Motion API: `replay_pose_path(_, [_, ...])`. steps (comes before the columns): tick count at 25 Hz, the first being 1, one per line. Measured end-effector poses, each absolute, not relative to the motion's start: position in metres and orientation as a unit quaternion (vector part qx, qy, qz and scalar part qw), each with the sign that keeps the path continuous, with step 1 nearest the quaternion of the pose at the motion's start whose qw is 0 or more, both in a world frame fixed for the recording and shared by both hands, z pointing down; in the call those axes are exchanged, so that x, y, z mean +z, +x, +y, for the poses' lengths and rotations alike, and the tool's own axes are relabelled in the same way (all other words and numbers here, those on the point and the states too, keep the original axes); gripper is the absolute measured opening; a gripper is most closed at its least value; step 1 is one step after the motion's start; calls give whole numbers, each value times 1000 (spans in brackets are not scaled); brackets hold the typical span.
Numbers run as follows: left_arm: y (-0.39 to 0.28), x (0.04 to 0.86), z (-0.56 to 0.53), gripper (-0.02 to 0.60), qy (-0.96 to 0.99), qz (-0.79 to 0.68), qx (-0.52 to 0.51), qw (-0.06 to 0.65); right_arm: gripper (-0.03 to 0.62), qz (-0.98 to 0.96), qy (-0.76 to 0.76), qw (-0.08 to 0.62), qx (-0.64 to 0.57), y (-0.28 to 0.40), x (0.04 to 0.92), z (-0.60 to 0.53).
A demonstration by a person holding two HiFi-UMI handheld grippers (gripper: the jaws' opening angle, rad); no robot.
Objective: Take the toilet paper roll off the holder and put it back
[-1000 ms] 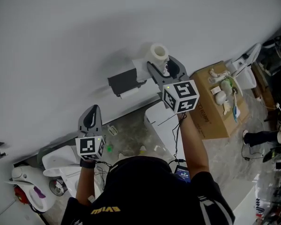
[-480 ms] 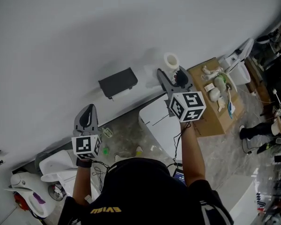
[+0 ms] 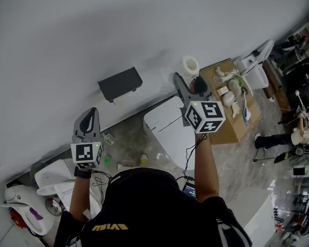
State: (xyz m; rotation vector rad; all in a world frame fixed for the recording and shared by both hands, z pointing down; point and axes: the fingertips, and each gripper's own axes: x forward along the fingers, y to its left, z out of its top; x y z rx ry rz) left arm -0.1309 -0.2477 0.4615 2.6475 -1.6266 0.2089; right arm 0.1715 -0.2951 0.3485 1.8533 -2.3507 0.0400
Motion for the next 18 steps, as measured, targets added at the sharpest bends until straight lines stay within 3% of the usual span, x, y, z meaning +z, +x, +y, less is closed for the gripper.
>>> replay_pose_path(18, [-129, 452, -253, 12, 844, -531, 70, 11, 261, -779, 622, 82, 14, 184, 362, -302])
